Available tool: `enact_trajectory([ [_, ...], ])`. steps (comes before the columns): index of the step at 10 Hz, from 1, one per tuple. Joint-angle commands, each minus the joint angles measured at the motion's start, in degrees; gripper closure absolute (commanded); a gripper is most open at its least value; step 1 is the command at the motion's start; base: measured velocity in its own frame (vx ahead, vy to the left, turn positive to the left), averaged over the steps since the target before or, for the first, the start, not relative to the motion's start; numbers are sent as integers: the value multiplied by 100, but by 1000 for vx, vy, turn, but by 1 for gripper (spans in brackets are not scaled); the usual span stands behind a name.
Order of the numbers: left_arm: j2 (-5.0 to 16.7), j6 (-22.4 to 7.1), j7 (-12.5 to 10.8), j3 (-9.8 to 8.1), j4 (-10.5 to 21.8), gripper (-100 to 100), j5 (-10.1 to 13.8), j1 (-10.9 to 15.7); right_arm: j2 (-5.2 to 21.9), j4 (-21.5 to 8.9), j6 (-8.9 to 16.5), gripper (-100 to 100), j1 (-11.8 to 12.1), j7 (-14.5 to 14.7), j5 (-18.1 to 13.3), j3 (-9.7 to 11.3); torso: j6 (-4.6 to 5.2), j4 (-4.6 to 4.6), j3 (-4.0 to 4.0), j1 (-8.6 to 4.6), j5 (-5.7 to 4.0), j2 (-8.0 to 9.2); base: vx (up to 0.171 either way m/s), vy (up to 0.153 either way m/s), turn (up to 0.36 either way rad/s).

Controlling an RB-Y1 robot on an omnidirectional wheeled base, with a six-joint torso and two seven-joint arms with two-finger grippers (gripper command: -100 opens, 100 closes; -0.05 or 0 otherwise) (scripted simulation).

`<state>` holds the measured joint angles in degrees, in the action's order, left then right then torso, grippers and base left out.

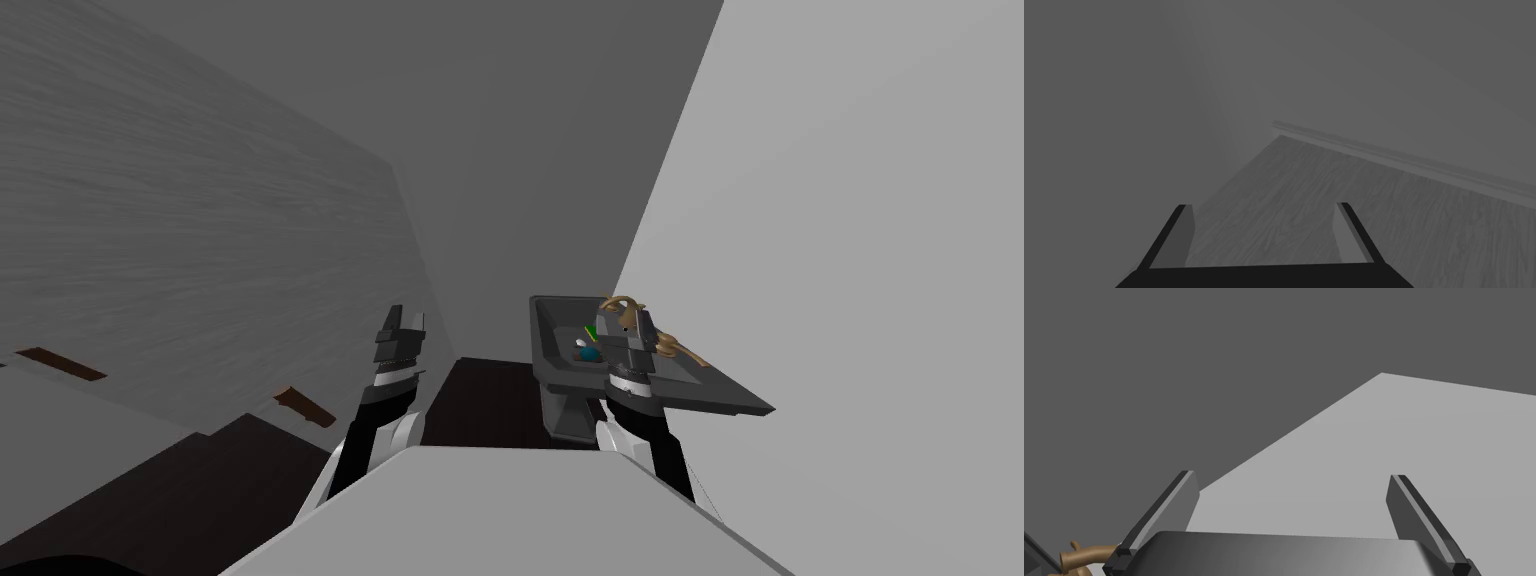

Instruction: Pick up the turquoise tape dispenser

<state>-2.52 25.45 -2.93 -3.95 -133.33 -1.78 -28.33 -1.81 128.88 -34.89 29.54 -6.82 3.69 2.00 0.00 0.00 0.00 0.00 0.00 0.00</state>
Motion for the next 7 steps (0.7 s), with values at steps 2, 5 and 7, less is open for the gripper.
enact_trajectory([
  [2,0,0,0,0,0,0,0,-1,360,-78,-39,-100,15,65,-319,-69,1,-2,-5,4,1,-9,48,30,-56],
  [5,0,0,0,0,0,0,0,-1,838,-213,-100,-100,53,174,-826,-187,0,-7,-19,18,4,-33,89,50,-53],
  [7,0,0,0,0,0,0,0,-1,1169,-336,-150,-100,103,268,-1192,-283,0,-9,-24,20,4,-41,109,67,-63],
])
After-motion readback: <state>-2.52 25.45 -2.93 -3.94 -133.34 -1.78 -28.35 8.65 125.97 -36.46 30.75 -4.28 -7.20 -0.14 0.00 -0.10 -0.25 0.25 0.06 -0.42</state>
